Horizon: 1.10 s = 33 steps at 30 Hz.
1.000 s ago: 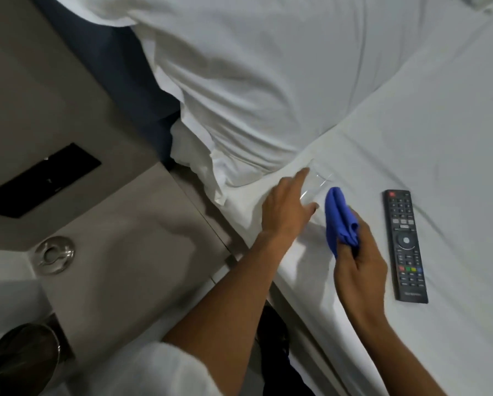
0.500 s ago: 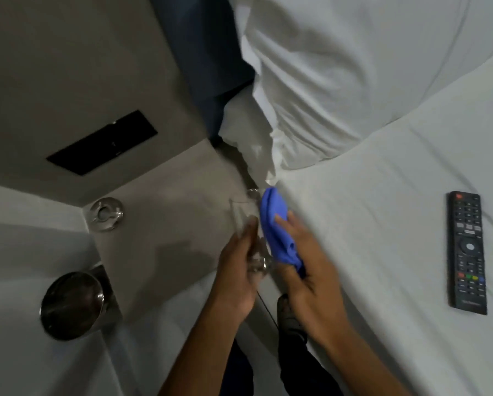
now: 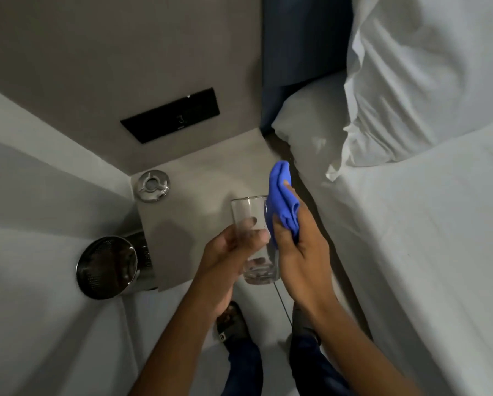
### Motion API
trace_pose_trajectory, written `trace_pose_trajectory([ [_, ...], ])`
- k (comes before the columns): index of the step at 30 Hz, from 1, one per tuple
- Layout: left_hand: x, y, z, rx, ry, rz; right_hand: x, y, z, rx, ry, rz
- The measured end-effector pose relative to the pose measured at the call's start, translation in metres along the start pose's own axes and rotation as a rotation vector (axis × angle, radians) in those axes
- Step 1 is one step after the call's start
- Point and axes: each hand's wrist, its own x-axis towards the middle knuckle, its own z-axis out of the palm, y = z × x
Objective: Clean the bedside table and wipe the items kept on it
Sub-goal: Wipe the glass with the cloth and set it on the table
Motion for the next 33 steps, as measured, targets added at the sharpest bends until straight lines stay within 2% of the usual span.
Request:
trace_pose_trajectory([
  [3,-0.005,0.003,-0.015,-0.040,-0.026,0.023,0.002,-0.007,0.013,-0.073,-0.075,-0.094],
  [5,-0.008,0.006,-0.021,-0.095,0.030,0.024,-0.004,-0.008,0.019,-0.152,-0.175,-0.197],
  [7,-0.005,0.005,-0.029,-0.274,0.139,-0.045,-0.013,-0.005,0.021,-0.237,-0.257,-0.298],
  [10,-0.001,0.000,-0.045,-0.588,0.189,-0.081,-0.030,0.001,0.016,-0.251,-0.314,-0.294],
  [12,-0.001,-0.001,-0.051,-0.775,0.119,-0.135,-0.045,0.007,0.019,-0.322,-0.363,-0.320],
  [14,-0.004,-0.001,-0.048,-0.838,0.032,-0.213,-0.061,0.014,0.028,-0.366,-0.390,-0.339],
  [19,-0.010,-0.002,-0.037,-0.667,0.194,-0.115,-0.045,0.004,0.036,-0.113,-0.151,-0.079],
  [22,-0.016,-0.006,-0.050,-0.467,0.115,-0.121,-0.022,-0.007,0.027,0.081,-0.216,0.050],
  [24,-0.018,-0.007,-0.060,-0.265,0.055,-0.118,-0.012,-0.010,0.025,0.082,-0.308,0.088],
  [27,-0.017,-0.012,-0.065,-0.096,0.067,-0.158,-0.003,-0.004,0.031,0.047,-0.308,0.100],
  [31,-0.006,-0.020,-0.058,-0.114,0.180,-0.176,-0.013,0.005,0.047,-0.158,-0.408,0.007],
  [33,0.006,-0.020,-0.054,-0.193,0.239,-0.215,-0.025,0.013,0.052,-0.181,-0.389,0.000],
])
